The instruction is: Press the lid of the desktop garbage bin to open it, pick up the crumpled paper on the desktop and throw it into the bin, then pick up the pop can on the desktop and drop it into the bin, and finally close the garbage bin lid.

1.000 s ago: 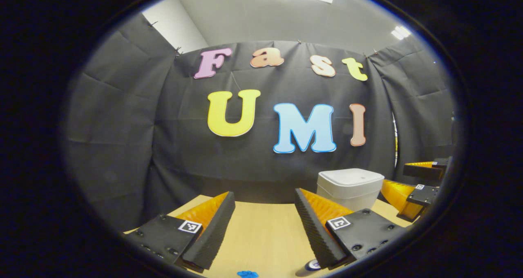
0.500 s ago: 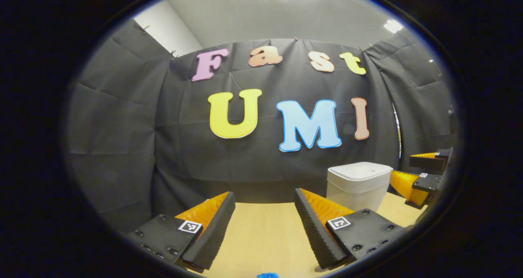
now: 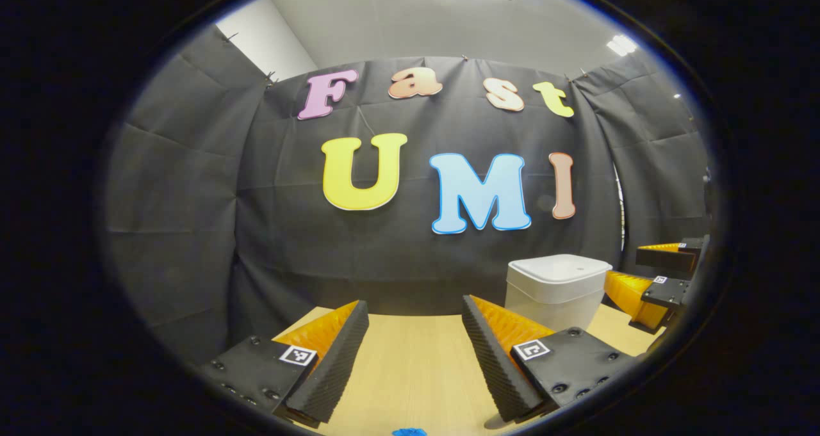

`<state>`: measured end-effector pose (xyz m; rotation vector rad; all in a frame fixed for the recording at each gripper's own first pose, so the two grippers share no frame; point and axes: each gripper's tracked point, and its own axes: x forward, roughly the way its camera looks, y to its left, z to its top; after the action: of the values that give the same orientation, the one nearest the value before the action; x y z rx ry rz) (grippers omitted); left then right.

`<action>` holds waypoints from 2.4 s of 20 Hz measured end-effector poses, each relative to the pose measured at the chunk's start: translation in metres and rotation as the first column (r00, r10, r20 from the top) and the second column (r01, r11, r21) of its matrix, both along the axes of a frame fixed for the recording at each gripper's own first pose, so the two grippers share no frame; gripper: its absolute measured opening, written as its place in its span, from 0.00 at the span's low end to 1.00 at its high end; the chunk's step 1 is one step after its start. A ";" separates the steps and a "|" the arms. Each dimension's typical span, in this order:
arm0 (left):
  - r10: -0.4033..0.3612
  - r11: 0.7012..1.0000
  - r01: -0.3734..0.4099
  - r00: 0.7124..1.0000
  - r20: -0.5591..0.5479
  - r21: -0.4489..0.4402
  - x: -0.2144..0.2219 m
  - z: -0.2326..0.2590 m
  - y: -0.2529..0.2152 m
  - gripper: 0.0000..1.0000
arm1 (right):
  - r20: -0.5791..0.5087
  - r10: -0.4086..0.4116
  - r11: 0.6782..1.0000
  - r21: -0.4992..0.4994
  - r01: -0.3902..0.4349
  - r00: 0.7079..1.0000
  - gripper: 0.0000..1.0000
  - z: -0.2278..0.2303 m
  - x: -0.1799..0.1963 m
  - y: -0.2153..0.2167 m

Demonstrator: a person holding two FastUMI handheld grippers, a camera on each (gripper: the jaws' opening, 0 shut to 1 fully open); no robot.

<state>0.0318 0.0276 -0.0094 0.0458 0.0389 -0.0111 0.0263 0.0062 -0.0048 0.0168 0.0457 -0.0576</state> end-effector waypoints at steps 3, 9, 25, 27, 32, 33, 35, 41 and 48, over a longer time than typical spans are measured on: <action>0.004 1.000 -0.004 1.000 0.002 0.000 0.003 -0.001 -0.002 0.99 | -0.002 -0.003 1.000 -0.006 0.003 1.000 0.84 0.000 0.003 -0.003; 0.000 1.000 0.000 1.000 -0.007 -0.004 0.008 -0.006 -0.003 1.00 | -0.027 -0.010 1.000 -0.009 0.010 1.000 0.40 -0.007 0.009 -0.005; -0.014 1.000 0.014 1.000 -0.007 -0.004 0.008 -0.011 -0.010 1.00 | -0.035 -0.018 1.000 0.014 0.018 0.999 0.00 -0.013 0.026 -0.020; -0.013 1.000 0.013 1.000 -0.011 -0.006 0.008 -0.010 -0.010 0.96 | -0.027 -0.033 0.999 -0.010 0.033 0.999 0.00 -0.012 0.034 -0.029; 0.007 1.000 -0.007 1.000 -0.018 -0.006 0.007 -0.014 -0.003 0.96 | -0.039 -0.053 0.999 -0.001 0.053 0.998 0.00 -0.020 0.060 -0.042; 0.013 1.000 -0.013 1.000 -0.019 -0.005 0.007 -0.014 0.000 0.96 | -0.035 -0.067 0.998 0.002 0.067 0.997 0.00 -0.019 0.065 -0.047; 0.027 1.000 -0.027 0.999 -0.023 0.001 0.006 -0.015 0.005 0.96 | -0.031 -0.086 0.996 0.003 0.086 0.996 0.00 -0.021 0.076 -0.054; 0.069 0.998 -0.068 0.997 -0.037 0.009 0.002 -0.018 0.018 1.00 | -0.105 -0.101 0.983 0.143 0.116 0.989 0.00 -0.043 0.109 -0.068; 0.098 0.995 -0.098 0.994 -0.041 0.013 -0.002 -0.019 0.025 1.00 | -0.146 -0.084 0.968 0.225 0.116 0.986 0.00 -0.055 0.135 -0.073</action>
<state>0.0298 0.0529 -0.0289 0.0550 0.0832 0.0864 0.1612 -0.0670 -0.0602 0.2503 0.1872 -0.1544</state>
